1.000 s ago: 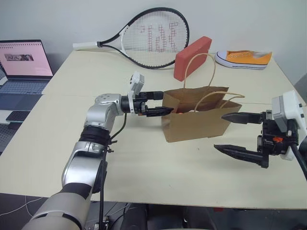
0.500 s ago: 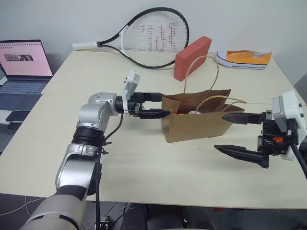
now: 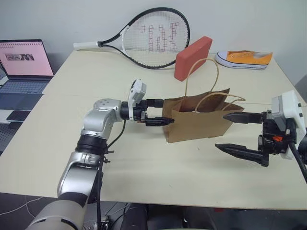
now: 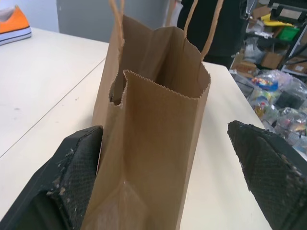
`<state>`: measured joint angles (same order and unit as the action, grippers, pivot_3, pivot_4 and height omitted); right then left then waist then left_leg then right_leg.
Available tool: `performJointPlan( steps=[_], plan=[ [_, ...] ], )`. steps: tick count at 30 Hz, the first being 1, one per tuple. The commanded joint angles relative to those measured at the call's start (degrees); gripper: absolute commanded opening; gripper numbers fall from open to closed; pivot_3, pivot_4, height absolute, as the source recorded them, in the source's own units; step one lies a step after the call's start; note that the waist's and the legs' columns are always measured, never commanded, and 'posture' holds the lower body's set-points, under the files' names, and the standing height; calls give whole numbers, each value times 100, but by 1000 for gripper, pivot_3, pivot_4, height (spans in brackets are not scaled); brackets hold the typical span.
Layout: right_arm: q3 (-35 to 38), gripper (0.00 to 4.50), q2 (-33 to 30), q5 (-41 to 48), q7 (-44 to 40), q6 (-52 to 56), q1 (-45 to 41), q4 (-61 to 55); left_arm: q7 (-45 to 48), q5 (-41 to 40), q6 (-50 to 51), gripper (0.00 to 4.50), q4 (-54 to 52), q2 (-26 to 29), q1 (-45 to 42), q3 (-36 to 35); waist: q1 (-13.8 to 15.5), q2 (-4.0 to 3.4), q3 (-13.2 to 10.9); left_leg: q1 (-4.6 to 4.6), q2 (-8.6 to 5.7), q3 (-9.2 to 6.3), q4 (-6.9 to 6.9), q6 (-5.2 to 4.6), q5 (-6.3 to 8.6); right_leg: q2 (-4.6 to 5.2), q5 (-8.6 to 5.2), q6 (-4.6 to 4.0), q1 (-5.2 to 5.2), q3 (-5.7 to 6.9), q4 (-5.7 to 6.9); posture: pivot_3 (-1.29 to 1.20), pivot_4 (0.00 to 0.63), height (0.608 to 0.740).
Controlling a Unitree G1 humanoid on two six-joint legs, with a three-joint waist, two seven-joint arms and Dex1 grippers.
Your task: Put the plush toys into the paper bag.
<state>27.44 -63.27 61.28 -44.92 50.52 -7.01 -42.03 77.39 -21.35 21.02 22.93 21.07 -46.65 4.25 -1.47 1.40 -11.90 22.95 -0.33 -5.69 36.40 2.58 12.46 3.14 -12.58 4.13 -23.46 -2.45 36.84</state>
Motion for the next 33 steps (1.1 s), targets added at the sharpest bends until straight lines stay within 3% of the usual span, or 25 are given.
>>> performJointPlan(
  steps=[1,9,12,20,25,33],
  plan=[
    [51,4500,56,-304,-42,-329,63,-143,-380,-30,-133,4441,-292,-132,32,-92,1,0,0,0,0,0,0,0,0,0,0,0,0,0,0,0,150,740],
    [47,4500,130,-299,-16,-426,162,-242,-962,-226,39,4441,-598,-431,286,-179,0,0,0,-2,1,1,0,0,0,-1,0,0,0,-1,2,0,150,740],
    [60,4500,158,-286,12,-435,181,-295,-1116,-287,61,3883,-710,-499,413,-174,2,0,0,-1,0,2,1,0,0,0,1,1,1,-1,0,0,150,740],
    [42,4500,266,-415,48,-589,276,-434,-1128,-300,62,1323,-990,-478,657,-3,3,0,0,-1,0,2,3,0,0,-1,1,1,2,-1,1,0,150,740],
    [-3,4500,307,-471,62,-672,316,-460,-1135,-290,19,65,-935,-472,634,-3,1,0,0,-2,0,2,3,0,0,-1,1,1,2,-1,1,0,150,740],
    [147,4500,391,-539,16,-784,515,-483,-708,-474,189,65,-670,-323,403,-56,2,0,0,-1,0,2,3,0,0,-1,0,1,2,-1,1,0,150,740]
  ],
)
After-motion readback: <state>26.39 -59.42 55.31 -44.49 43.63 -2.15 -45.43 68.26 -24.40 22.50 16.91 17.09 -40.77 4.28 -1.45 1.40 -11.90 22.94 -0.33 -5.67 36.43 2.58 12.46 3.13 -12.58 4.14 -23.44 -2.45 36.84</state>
